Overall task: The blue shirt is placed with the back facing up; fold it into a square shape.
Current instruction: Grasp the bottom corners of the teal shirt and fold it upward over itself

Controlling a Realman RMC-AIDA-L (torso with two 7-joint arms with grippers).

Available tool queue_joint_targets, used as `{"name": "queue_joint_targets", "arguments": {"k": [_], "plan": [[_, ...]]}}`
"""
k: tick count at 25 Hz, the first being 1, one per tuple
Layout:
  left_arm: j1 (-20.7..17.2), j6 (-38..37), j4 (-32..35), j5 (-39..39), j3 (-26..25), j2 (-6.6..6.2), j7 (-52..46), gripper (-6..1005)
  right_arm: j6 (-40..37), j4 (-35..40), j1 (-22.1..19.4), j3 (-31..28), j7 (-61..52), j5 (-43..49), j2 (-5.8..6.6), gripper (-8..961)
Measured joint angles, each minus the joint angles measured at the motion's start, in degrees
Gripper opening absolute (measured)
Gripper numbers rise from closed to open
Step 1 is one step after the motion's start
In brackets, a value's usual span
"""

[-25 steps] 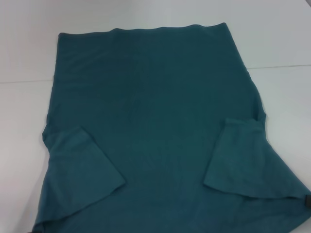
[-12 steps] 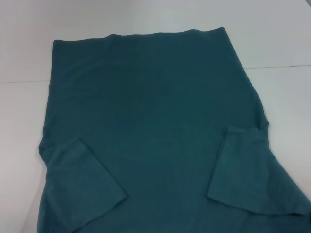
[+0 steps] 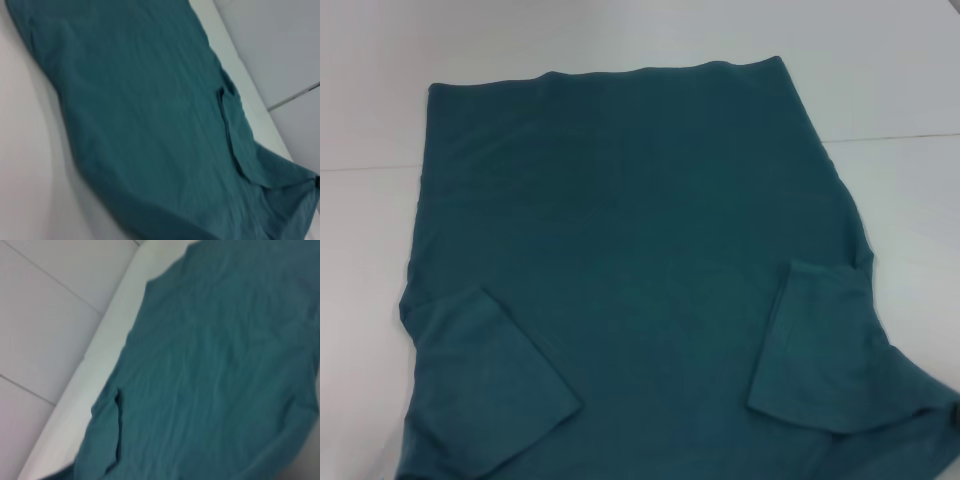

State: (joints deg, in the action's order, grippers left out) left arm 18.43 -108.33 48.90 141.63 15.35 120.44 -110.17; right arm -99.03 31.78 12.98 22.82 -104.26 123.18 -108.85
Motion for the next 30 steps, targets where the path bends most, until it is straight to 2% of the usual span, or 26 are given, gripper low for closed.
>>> {"name": "queue_joint_targets", "arguments": {"k": [5, 9, 13, 16, 18, 19, 27, 30], "plan": [[2.86, 0.54, -0.05, -1.62, -1.92, -1.19, -0.38, 16, -0.31, 0.04, 2.42, -5.35, 0.14, -0.17, 0.19, 29], [6.01, 1.73, -0.86, -4.51, -3.88, -2.75, -0.47, 16, 0.12, 0.05, 5.42, -9.1, 0.49, -0.21, 0.45, 29], [9.76, 6.87, -4.06, -7.48, -4.46, -4.31, -0.53, 16, 2.79, 0.04, 9.43, -11.72, 0.57, -0.28, 0.49, 30], [13.07, 13.07, -8.78, -9.84, -4.28, -5.21, 0.19, 17, 7.37, -0.15, 12.13, -12.35, 1.25, -0.91, 0.01, 30], [13.87, 14.84, -9.93, -10.5, -4.21, -5.33, 0.5, 17, 11.43, -0.54, 13.84, -12.31, 2.39, -1.65, -0.57, 33], [16.35, 19.99, -12.7, -12.07, -3.98, -5.47, 1.76, 17, 13.33, -0.67, 14.58, -12.2, 3.09, -1.83, -0.96, 34], [22.19, 37.26, -19.92, -16.77, -3.76, -4.96, 7.01, 18, 30.64, -2.5, 21.23, -11.73, 12.88, -2.55, -6.04, 45], [23.77, 41.0, -21.83, -18.39, -3.63, -4.65, 9.26, 18, 37.88, -4.87, 23.43, -11.7, 18.36, -4.01, -7.22, 49]]}}
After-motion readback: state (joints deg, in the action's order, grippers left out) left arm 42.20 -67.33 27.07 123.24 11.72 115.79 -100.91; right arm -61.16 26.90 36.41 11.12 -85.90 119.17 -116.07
